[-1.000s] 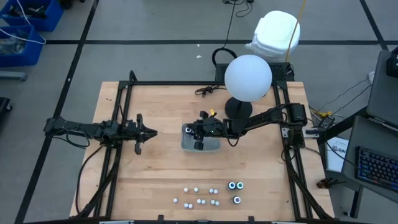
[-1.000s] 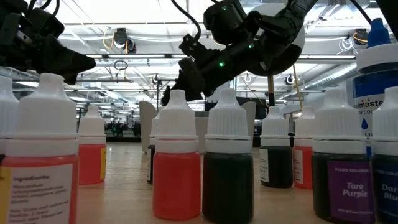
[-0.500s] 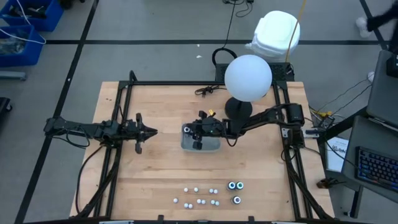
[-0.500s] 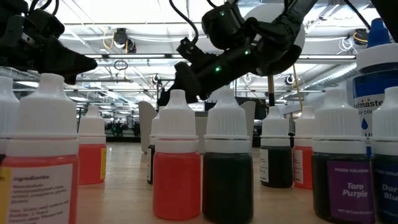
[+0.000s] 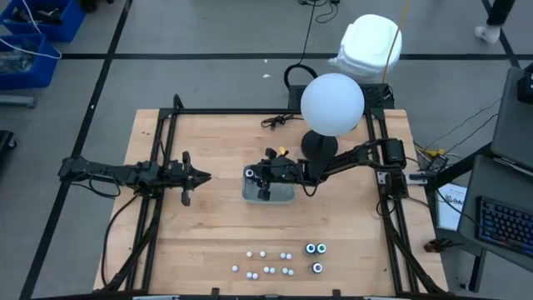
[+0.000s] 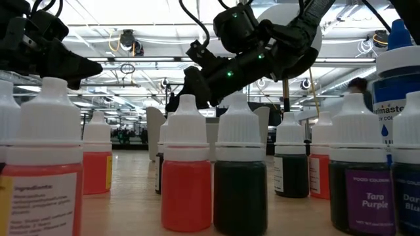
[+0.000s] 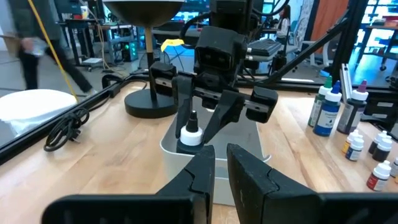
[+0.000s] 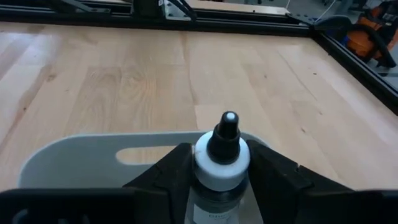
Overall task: Pick & Place food coloring
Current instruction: Put the big black food coloring bottle into the gray bin, then put the big blue food coloring bottle into the gray bin, then adjust the gray bin
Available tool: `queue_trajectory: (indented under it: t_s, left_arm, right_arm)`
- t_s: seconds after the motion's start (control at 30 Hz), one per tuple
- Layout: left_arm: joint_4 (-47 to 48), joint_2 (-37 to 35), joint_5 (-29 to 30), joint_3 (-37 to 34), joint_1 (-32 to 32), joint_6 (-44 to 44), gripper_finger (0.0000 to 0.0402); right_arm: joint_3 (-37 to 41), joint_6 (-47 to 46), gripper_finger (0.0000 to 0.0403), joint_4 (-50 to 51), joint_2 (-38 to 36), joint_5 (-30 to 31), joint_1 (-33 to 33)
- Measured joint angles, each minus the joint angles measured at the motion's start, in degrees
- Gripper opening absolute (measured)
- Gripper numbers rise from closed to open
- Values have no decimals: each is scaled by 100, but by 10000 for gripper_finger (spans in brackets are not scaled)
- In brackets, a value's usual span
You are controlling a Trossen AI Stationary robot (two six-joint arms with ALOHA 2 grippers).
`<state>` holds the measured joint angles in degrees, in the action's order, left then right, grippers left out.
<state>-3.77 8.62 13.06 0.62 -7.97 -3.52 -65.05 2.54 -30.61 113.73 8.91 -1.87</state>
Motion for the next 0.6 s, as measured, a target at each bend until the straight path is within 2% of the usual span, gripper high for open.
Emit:
queue_trajectory:
  t_s: [0.2, 0.4, 0.6]
  left_arm:
    - [2, 0, -2, 0, 0, 1, 49]
    - [5, 0, -2, 0, 0, 1, 49]
    - [10, 0, -4, 0, 0, 3, 49]
  right_arm:
    - [2, -12, 184, -272, -5, 0, 2]
    - [2, 24, 200, -262, -105, 0, 2]
    - [-2, 144, 203, 391, -914, 164, 100]
